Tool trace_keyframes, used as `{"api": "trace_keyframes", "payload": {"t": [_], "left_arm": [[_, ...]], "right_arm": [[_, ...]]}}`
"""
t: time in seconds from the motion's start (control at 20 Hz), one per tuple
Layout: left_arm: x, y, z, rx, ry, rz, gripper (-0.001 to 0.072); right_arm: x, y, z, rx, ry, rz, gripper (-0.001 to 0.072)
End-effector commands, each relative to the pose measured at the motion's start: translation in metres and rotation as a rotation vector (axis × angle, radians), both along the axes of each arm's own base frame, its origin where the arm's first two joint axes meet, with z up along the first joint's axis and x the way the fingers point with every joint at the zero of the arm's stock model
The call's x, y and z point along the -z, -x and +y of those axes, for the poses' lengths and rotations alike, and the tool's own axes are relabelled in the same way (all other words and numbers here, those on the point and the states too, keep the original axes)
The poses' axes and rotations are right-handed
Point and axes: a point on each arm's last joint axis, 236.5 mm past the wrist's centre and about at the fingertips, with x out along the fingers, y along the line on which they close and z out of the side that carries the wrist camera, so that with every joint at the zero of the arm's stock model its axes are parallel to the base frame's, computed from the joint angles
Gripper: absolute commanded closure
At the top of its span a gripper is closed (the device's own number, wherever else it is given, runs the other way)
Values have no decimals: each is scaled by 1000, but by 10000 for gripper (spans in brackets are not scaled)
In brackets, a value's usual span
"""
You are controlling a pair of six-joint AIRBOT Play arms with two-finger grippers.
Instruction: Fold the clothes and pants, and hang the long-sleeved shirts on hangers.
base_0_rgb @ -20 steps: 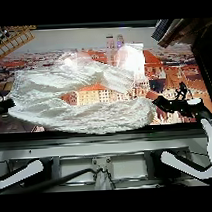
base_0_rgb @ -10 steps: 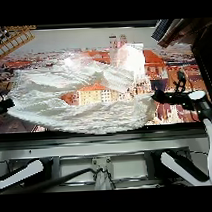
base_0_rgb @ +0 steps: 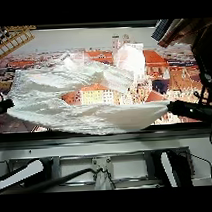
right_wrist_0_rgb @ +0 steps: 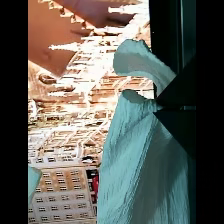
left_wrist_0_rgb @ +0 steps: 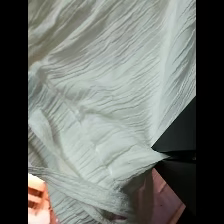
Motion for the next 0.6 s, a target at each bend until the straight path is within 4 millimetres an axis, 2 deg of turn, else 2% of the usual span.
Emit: {"api": "trace_keyframes", "payload": {"t": [0.0, 0.15, 0.35, 0.4, 0.45, 0.5, 0.55], "left_arm": [[5, 9, -8, -22, 40, 31, 690], [7, 16, -12, -33, 58, 56, 690], [14, 23, -23, -50, 105, 81, 679], [15, 24, -25, -51, 111, 83, 579], [16, 24, -25, -51, 111, 84, 404], [15, 24, -24, -53, 111, 82, 287], [13, 24, -24, -70, 112, 76, 200]], "right_arm": [[-1, 35, -3, 35, 40, 58, 691], [8, 29, -23, 74, 103, 65, 691], [50, -5, -41, 102, 97, 127, 691], [61, -21, -46, 104, 91, 129, 691], [70, -40, -50, 115, 81, 112, 682], [80, -59, -54, 137, 61, 93, 477], [88, -72, -54, 151, 35, 86, 201]]}}
